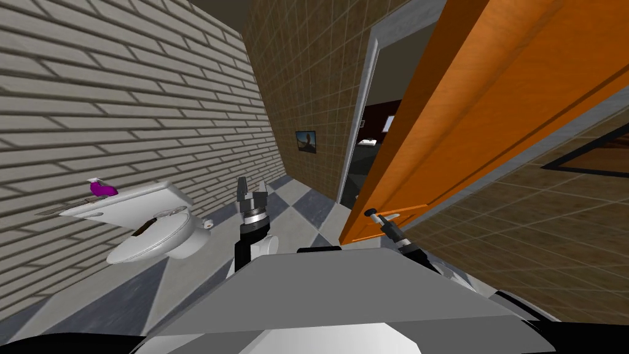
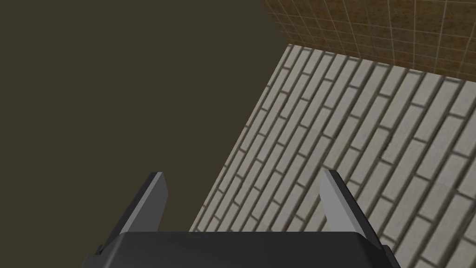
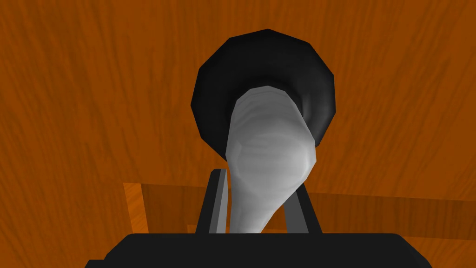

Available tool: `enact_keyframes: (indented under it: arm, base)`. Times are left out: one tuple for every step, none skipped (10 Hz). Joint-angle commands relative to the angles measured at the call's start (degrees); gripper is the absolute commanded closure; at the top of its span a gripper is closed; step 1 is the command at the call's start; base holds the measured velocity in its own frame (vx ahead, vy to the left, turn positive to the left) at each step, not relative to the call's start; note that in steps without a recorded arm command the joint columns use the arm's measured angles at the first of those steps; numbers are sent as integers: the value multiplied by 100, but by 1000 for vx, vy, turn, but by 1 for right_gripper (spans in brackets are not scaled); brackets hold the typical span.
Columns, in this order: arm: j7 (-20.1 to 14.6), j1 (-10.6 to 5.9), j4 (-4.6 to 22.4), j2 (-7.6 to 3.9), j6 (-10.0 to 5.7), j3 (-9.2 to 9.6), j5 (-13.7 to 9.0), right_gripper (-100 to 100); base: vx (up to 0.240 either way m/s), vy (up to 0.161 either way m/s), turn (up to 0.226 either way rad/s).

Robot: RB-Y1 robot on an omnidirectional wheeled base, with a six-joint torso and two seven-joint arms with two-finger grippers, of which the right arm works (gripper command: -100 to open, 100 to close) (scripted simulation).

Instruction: Pull the door open

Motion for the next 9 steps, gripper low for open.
enact_keyframes:
  arm:
    - [78,-61,-44,46,158,-27,-20,100]
    - [119,-122,-51,83,246,-44,-33,100]
    - [165,-189,-58,124,342,-63,-48,100]
    - [165,-189,-58,124,342,-63,-48,100]
    - [213,-260,-66,166,444,-83,-63,100]
    - [263,-334,-74,212,551,-104,-79,100]
    - [316,-412,-82,259,662,-125,-96,100]
    - [343,-451,-86,283,719,-136,-105,100]
    - [397,-531,-95,331,833,-159,-122,100]
  base:
    - [-175,-51,110]
    - [-180,-61,134]
    - [-209,-69,163]
    - [-121,-54,55]
    - [-100,-55,88]
    - [-138,-64,160]
    - [-182,-76,186]
    - [-176,-91,140]
    - [-197,-80,155]
